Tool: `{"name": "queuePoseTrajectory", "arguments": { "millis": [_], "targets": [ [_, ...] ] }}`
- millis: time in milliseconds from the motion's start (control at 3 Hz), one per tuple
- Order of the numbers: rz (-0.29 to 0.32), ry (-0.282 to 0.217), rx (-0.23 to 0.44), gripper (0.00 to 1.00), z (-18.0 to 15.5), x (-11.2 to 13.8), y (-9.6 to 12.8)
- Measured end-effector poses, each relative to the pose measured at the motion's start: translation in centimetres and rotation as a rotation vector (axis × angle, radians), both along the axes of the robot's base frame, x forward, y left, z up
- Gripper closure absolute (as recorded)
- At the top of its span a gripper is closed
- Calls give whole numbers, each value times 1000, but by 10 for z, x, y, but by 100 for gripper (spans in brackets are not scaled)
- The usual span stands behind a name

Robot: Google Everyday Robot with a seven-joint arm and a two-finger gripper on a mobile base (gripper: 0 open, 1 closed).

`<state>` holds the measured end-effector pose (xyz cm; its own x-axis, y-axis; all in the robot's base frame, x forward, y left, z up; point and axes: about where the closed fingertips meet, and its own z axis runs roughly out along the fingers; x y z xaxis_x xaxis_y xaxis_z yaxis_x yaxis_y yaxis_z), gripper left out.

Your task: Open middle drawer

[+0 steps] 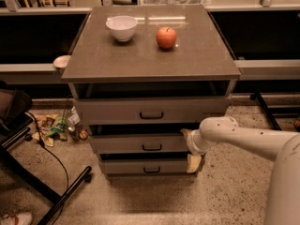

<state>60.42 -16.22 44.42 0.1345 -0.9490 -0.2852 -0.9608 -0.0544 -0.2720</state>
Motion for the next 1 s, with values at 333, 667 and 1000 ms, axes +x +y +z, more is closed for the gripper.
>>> {"name": "queuePoseTrajectory", "arguments": {
  "millis": [333, 667, 1000],
  "targets": [
    [-18, -29, 11, 0, -2, 18, 1],
    [-42, -11, 7, 0, -16, 34, 5],
    [-56, 25, 6, 0, -34, 44, 11]
  ]
}}
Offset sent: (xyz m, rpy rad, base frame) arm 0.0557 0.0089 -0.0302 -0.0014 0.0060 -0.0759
